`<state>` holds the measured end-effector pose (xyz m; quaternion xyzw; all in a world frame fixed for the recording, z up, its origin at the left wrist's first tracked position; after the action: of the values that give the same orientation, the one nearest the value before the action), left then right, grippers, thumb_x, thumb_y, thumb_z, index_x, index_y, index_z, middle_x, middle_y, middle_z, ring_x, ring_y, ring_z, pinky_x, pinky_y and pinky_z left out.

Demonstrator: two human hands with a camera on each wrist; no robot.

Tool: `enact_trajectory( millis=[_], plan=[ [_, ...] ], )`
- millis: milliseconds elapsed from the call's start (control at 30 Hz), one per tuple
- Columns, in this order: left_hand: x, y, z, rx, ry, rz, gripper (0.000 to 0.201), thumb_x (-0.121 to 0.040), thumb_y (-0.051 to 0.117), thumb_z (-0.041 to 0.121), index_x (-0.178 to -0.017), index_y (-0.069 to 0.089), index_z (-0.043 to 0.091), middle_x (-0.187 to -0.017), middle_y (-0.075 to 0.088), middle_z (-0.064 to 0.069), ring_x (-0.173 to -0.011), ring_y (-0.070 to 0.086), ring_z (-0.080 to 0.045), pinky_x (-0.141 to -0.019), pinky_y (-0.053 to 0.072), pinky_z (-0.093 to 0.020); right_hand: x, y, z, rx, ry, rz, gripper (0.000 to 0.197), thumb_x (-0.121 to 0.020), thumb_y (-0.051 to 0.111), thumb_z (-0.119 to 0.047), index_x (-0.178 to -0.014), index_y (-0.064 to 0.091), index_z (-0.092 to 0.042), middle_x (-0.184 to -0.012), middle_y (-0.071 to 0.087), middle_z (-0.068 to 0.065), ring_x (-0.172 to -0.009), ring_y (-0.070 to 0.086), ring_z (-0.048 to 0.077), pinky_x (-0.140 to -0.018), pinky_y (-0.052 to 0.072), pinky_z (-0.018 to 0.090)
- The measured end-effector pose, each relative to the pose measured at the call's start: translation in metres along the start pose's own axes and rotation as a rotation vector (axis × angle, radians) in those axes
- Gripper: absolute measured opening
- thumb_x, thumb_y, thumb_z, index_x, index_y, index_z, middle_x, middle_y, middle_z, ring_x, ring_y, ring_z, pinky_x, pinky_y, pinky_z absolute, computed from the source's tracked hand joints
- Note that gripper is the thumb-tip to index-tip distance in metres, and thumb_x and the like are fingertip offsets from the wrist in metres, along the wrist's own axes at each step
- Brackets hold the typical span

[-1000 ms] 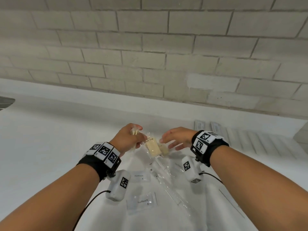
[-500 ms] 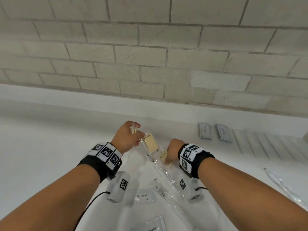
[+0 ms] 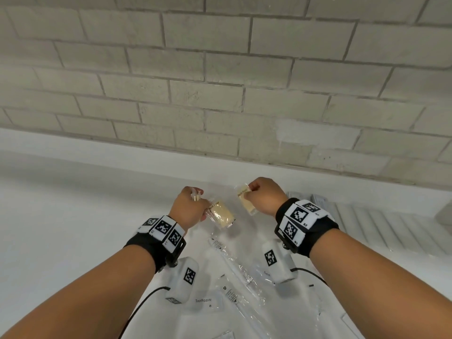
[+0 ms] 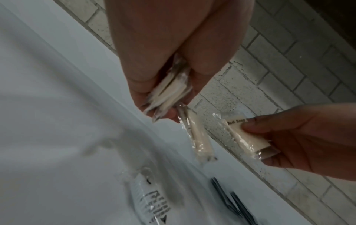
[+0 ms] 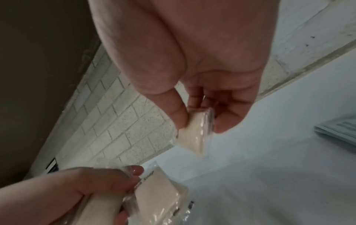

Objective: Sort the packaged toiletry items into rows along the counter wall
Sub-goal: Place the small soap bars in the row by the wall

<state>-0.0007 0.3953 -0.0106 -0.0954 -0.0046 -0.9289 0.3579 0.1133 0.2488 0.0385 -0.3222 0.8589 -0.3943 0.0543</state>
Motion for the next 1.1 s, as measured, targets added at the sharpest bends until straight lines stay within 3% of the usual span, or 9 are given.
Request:
enact_trajectory(
  millis=[167, 367, 533, 633, 700, 767, 833, 1000, 1100],
  plan=[
    [0.005, 0.014, 0.01, -0.024, 0.037, -0.062, 0.023, -0.086, 0.058, -0.006, -0.105, 0.049, 0.005, -0.07, 0.055, -0.016, -0.048, 0.05, -0.018, -0.051, 0.042, -0.027, 0.01, 0.007, 0.0, -0.183, 0.016, -0.193, 0.018, -0.088, 0.065, -0.014, -0.105, 0.064, -0.007, -0.09, 0.058, 0.003, -0.082, 0.056, 0.016, -0.066, 0.048, 0.025],
    [-0.004, 0.034, 0.013, 0.027, 0.011, -0.139, 0.022, -0.082, 0.065, -0.001, -0.097, 0.054, 0.011, -0.072, 0.057, -0.016, -0.066, 0.053, -0.027, -0.073, 0.046, -0.04, 0.006, -0.002, 0.015, -0.162, 0.022, -0.161, 0.011, -0.09, 0.062, -0.015, -0.096, 0.054, -0.011, -0.076, 0.05, -0.004, -0.066, 0.046, 0.007, -0.057, 0.035, 0.018],
    [-0.018, 0.058, 0.01, 0.047, -0.024, -0.199, 0.022, -0.074, 0.067, 0.003, -0.088, 0.05, 0.0, -0.061, 0.055, -0.015, -0.06, 0.054, -0.026, -0.065, 0.048, -0.036, -0.005, -0.008, 0.04, -0.327, 0.14, -0.14, 0.025, -0.09, 0.062, -0.015, -0.113, 0.053, -0.015, -0.102, 0.058, 0.007, -0.09, 0.059, 0.022, -0.082, 0.055, 0.037],
    [-0.032, 0.076, 0.005, 0.065, -0.111, -0.194, 0.04, -0.067, 0.065, 0.01, -0.1, 0.045, -0.002, -0.068, 0.061, -0.017, -0.055, 0.059, -0.025, -0.055, 0.051, -0.028, -0.013, -0.012, 0.055, -0.376, 0.206, -0.095, 0.036, -0.09, 0.06, -0.013, -0.125, 0.052, -0.01, -0.11, 0.057, 0.01, -0.095, 0.058, 0.023, -0.071, 0.053, 0.029],
    [-0.041, 0.088, 0.003, 0.067, -0.157, -0.201, 0.017, -0.079, 0.054, 0.006, -0.093, 0.05, -0.002, -0.08, 0.064, -0.021, -0.057, 0.061, -0.026, -0.046, 0.049, -0.023, -0.023, -0.016, 0.064, -0.366, 0.244, -0.029, 0.037, -0.09, 0.057, -0.011, -0.126, 0.055, -0.006, -0.111, 0.061, 0.013, -0.094, 0.057, 0.022, -0.07, 0.052, 0.029],
    [-0.054, 0.099, -0.001, 0.034, -0.175, -0.192, 0.006, -0.085, 0.051, 0.005, -0.087, 0.054, 0.0, -0.085, 0.062, -0.021, -0.067, 0.063, -0.029, -0.057, 0.053, -0.027, -0.034, -0.02, 0.074, -0.361, 0.289, 0.05, 0.032, -0.091, 0.054, -0.008, -0.123, 0.055, -0.002, -0.117, 0.059, 0.02, -0.083, 0.055, 0.02, -0.069, 0.051, 0.031],
    [-0.067, 0.109, -0.005, -0.136, -0.128, -0.181, 0.012, -0.084, 0.056, 0.011, -0.074, 0.053, 0.007, -0.075, 0.057, -0.014, -0.068, 0.059, -0.027, -0.064, 0.047, -0.03, -0.047, -0.023, 0.084, -0.365, 0.33, 0.1, 0.025, -0.09, 0.055, -0.008, -0.115, 0.055, -0.003, -0.089, 0.044, 0.002, -0.08, 0.053, 0.02, -0.072, 0.052, 0.034],
    [-0.103, 0.123, -0.016, -0.404, -0.08, -0.237, 0.024, -0.084, 0.07, 0.028, -0.084, 0.057, 0.008, -0.069, 0.051, -0.002, -0.057, 0.044, -0.015, -0.057, 0.037, -0.026, -0.076, -0.026, 0.089, -0.405, 0.412, 0.166, 0.05, -0.091, 0.058, -0.017, -0.135, 0.042, 0.0, -0.128, 0.053, 0.017, -0.1, 0.058, 0.028, -0.09, 0.054, 0.042],
    [-0.122, 0.123, -0.018, -0.398, -0.058, -0.213, 0.023, -0.08, 0.076, 0.027, -0.084, 0.063, 0.008, -0.068, 0.053, 0.0, -0.055, 0.045, -0.013, -0.055, 0.037, -0.024, -0.096, -0.019, 0.091, -0.153, 0.41, 0.083, 0.036, -0.099, 0.044, -0.024, -0.13, 0.046, -0.007, -0.137, 0.049, 0.009, -0.12, 0.053, 0.03, -0.103, 0.039, 0.039]
  ],
)
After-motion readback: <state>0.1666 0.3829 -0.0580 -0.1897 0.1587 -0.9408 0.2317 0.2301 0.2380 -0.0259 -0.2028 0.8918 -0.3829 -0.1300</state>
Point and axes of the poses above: each hand's wrist, its own x-axis away from the middle knuckle, its own y-axis out of the palm, z = x × y, the point moved 2 cm from there along -x, towards the middle knuckle
